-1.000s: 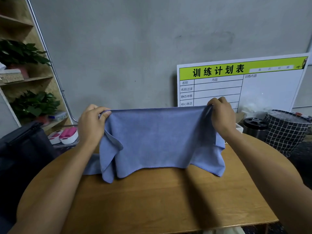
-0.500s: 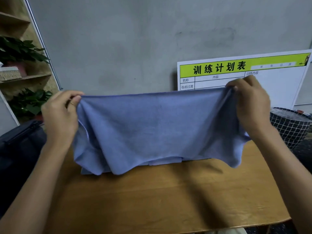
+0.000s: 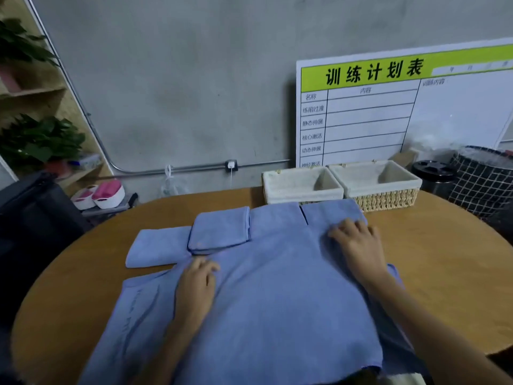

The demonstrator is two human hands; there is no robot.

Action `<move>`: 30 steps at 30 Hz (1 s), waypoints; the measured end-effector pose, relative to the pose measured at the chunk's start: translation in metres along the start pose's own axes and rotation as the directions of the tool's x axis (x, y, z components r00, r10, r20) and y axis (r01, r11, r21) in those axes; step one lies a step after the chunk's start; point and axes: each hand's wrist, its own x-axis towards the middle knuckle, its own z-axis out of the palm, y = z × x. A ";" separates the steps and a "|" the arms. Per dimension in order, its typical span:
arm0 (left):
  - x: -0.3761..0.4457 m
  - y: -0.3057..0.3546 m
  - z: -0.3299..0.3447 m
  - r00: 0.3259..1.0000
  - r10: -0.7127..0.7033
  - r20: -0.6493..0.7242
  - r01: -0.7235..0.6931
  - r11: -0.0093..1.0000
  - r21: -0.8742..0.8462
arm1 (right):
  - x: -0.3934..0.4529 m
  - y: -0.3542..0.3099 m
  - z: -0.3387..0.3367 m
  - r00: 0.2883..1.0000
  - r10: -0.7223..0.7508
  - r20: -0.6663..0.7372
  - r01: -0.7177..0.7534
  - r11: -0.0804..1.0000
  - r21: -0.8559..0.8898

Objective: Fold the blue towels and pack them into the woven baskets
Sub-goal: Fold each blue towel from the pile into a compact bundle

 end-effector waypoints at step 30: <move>0.003 -0.032 0.017 0.981 0.113 0.159 -0.125 0.990 0.063 | 0.002 0.095 -0.003 0.773 0.101 0.626 -0.244 0.959 0.147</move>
